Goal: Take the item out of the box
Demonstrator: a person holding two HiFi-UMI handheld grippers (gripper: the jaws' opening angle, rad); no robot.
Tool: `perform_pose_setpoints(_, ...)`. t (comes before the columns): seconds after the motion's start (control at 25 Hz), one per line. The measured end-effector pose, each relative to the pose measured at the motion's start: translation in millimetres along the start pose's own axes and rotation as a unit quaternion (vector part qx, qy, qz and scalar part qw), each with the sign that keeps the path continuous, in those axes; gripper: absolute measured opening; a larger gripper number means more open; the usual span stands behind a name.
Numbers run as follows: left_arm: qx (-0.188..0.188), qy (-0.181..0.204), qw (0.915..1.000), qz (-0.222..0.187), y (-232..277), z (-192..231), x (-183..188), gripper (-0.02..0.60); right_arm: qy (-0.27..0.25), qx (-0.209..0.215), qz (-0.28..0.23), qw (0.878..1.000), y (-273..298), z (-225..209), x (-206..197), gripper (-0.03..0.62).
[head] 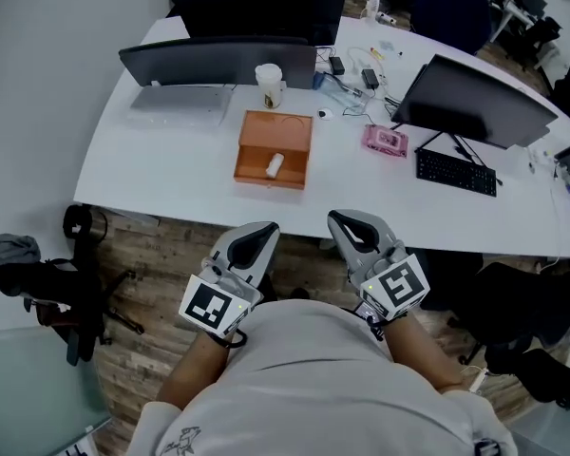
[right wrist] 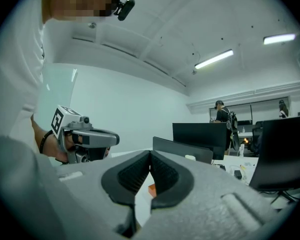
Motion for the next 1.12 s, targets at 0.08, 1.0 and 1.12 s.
perform_pose_setpoints(0.08, -0.015, 0.002, 0.9999, 0.002, 7.7, 10.2, -2.8, -0.002, -0.001, -0.016, 0.003, 1.0, 7.1, -6.5, -2.5, 0.003)
perform_pose_setpoints(1.0, -0.117, -0.033, 0.9924, 0.02, 61.1, 182.0, -5.2, -0.002, -0.009, -0.145, 0.026, 0.989, 146.4, -54.5, -20.1, 0.003)
perform_pose_setpoints(1.12, -0.124, -0.037, 0.9914, 0.018, 63.6, 202.7, -4.3, -0.002, -0.005, -0.159, 0.033, 0.987, 164.8, -59.7, -24.7, 0.003)
Point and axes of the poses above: the fingertips, and each gripper's own axes: y forward along the fingers, z to its left, x out of its top, the point moved 5 cm from there along -y, backward along the fingers, and after that the axes turned 14 degrees about -z, right-handed, at the moved point
